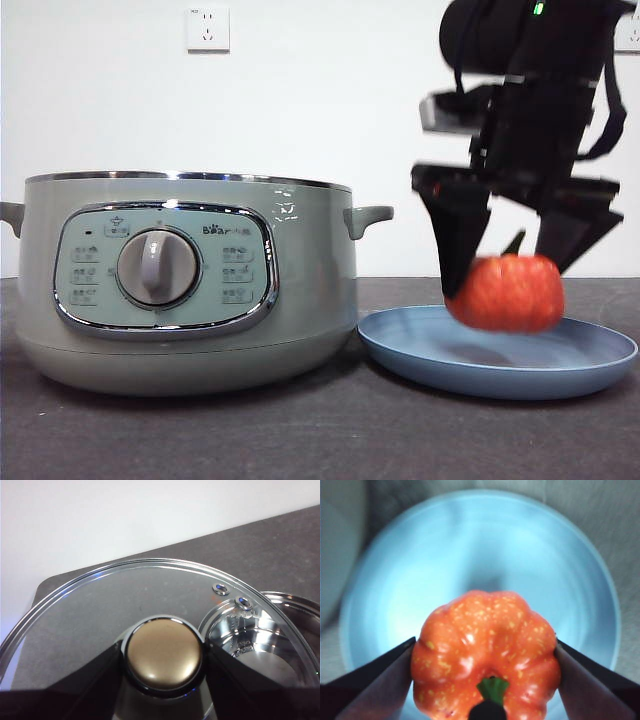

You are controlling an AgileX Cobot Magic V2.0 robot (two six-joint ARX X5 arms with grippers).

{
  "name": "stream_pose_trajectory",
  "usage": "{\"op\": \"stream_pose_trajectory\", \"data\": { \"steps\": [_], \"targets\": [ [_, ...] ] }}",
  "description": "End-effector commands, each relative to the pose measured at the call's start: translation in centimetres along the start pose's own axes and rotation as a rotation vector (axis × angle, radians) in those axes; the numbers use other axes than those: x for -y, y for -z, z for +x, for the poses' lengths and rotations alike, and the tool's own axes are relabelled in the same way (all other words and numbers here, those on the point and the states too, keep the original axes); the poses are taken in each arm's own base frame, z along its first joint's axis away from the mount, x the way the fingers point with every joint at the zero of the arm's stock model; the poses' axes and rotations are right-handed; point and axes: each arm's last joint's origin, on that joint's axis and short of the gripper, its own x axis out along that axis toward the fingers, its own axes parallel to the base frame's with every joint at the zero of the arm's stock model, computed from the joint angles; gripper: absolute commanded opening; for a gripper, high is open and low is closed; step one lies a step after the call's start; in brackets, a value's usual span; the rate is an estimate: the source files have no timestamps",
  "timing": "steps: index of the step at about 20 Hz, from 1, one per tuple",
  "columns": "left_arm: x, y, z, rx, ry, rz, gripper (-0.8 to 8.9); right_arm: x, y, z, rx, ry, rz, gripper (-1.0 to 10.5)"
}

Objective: Take the pumpkin out from the steamer,put the pumpkin in the blue plate,close the lid

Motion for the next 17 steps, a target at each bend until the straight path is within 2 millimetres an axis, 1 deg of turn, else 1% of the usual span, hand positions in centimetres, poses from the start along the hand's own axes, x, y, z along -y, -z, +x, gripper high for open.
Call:
{"op": "stream_pose_trajectory", "data": {
  "steps": [1, 3, 4, 5, 7, 8, 10, 12, 14, 16, 17],
  "targets": [
    [-0.1, -0.6, -0.2, 0.060, -0.006, -0.023, -0.08, -0.1, 0.2, 1.6, -0.046, 0.004, -0.008, 0.1],
    [0.0, -0.7, 0.0, 0.052, -0.006, -0.020, -0.08, -0.1, 0.2, 2.2, -0.061, 0.007, -0.008, 0.3],
    [0.0, -0.7, 0.0, 0.052, -0.006, -0.019, -0.08, -0.1, 0.2, 2.3, -0.061, 0.007, -0.005, 1.2],
    [0.0, -0.7, 0.1, 0.050, -0.005, -0.018, -0.08, -0.1, 0.2, 2.3, -0.059, 0.007, 0.002, 2.8],
    [0.2, -0.7, 0.5, 0.038, -0.005, -0.014, -0.08, -0.1, 0.2, 2.3, -0.061, 0.011, 0.010, 5.2],
    [0.2, -0.8, 0.7, 0.033, -0.005, -0.012, -0.08, -0.1, 0.2, 2.3, -0.063, 0.018, 0.010, 5.8],
    [0.3, -0.8, 0.9, 0.027, -0.003, -0.009, -0.08, -0.1, 0.3, 2.3, -0.069, 0.016, 0.010, 6.0],
    [0.5, -1.0, 1.3, 0.022, 0.003, -0.007, -0.08, -0.1, 0.3, 2.3, -0.069, 0.016, 0.010, 6.0],
    [0.9, -1.1, 1.9, 0.013, 0.047, -0.003, -0.08, -0.1, 0.3, 2.2, -0.073, 0.015, 0.012, 6.0],
    [1.3, -1.3, 2.7, 0.009, 0.087, 0.000, -0.08, -0.1, 0.4, 1.5, -0.060, 0.013, 0.012, 6.0],
    [1.5, -1.5, 3.1, 0.010, 0.112, 0.000, -0.08, 0.0, 0.3, 0.8, -0.036, 0.009, 0.014, 6.0]
  ]
}}
